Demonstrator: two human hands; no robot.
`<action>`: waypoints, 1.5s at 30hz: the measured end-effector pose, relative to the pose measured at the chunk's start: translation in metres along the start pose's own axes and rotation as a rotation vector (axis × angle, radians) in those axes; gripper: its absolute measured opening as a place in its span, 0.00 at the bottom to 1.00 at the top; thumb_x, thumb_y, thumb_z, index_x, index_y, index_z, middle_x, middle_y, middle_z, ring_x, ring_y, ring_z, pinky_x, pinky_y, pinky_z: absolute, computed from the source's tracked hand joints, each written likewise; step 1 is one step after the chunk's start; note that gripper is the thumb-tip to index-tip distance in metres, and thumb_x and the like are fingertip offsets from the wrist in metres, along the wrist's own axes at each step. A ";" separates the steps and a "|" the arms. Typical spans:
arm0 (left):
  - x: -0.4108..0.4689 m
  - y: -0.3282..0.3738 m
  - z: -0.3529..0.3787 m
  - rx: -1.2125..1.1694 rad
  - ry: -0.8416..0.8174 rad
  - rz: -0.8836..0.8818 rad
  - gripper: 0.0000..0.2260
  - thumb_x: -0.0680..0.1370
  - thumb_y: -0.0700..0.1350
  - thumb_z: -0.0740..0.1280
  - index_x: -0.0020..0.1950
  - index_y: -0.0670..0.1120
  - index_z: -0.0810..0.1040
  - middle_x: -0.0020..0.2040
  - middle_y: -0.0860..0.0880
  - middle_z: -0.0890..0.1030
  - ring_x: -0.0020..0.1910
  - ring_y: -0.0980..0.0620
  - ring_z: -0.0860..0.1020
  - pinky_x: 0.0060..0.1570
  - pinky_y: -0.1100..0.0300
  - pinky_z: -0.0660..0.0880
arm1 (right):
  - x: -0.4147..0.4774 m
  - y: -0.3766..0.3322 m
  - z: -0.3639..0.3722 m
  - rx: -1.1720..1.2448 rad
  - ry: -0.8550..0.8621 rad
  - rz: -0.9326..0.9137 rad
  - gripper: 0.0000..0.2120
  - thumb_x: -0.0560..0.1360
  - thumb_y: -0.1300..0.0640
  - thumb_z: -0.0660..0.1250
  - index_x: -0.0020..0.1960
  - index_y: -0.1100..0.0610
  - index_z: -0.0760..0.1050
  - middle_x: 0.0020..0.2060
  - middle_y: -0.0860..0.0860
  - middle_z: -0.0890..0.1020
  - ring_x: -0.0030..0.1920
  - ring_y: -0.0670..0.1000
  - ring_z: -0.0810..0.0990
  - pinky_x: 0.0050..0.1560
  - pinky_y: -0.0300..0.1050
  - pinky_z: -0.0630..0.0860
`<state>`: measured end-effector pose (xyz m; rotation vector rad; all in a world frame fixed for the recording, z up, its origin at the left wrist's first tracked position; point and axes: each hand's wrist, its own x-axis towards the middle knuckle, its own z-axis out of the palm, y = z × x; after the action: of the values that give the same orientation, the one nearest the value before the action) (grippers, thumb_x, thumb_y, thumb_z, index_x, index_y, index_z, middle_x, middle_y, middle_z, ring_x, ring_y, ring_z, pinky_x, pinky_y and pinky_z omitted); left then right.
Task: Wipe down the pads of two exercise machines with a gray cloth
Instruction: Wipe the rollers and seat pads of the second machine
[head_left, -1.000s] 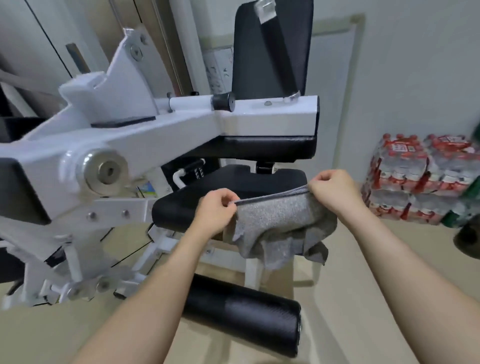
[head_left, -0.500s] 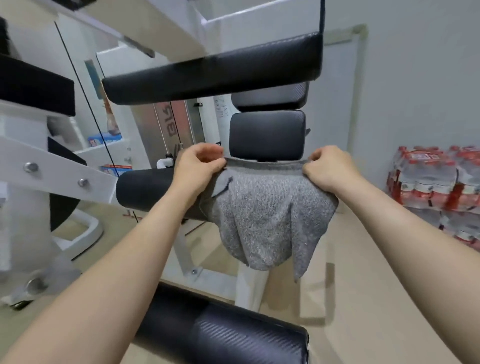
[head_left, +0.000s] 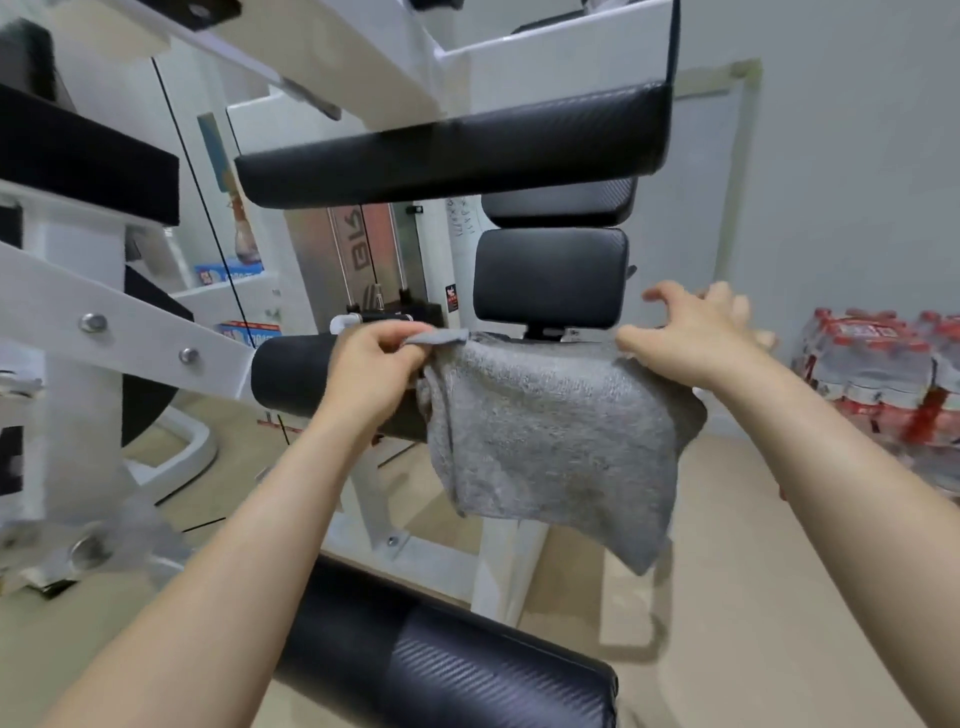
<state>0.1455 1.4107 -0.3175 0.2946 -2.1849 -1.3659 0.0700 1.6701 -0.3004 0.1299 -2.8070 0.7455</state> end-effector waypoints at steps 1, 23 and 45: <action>0.007 0.007 -0.004 -0.051 -0.027 -0.018 0.12 0.78 0.38 0.65 0.45 0.54 0.84 0.46 0.53 0.84 0.49 0.54 0.80 0.48 0.60 0.78 | -0.009 -0.006 -0.001 -0.064 0.077 -0.084 0.31 0.68 0.36 0.61 0.69 0.44 0.64 0.66 0.56 0.65 0.70 0.58 0.60 0.65 0.59 0.59; 0.006 -0.011 0.051 0.461 -0.027 0.873 0.12 0.74 0.44 0.62 0.51 0.46 0.83 0.51 0.48 0.82 0.53 0.50 0.77 0.57 0.56 0.72 | -0.060 -0.013 0.085 -0.356 0.402 -0.589 0.32 0.73 0.39 0.57 0.65 0.63 0.73 0.60 0.59 0.78 0.60 0.60 0.76 0.60 0.57 0.68; 0.102 -0.119 -0.065 0.763 -0.029 0.750 0.21 0.79 0.52 0.51 0.61 0.46 0.78 0.56 0.48 0.82 0.55 0.47 0.78 0.57 0.51 0.72 | -0.023 -0.180 0.152 -0.524 0.115 -0.707 0.38 0.72 0.33 0.59 0.66 0.66 0.65 0.56 0.63 0.76 0.54 0.61 0.75 0.54 0.56 0.70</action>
<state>0.0845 1.2602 -0.3667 -0.2683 -2.3803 -0.1184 0.0871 1.4391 -0.3486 0.8787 -2.4653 -0.1371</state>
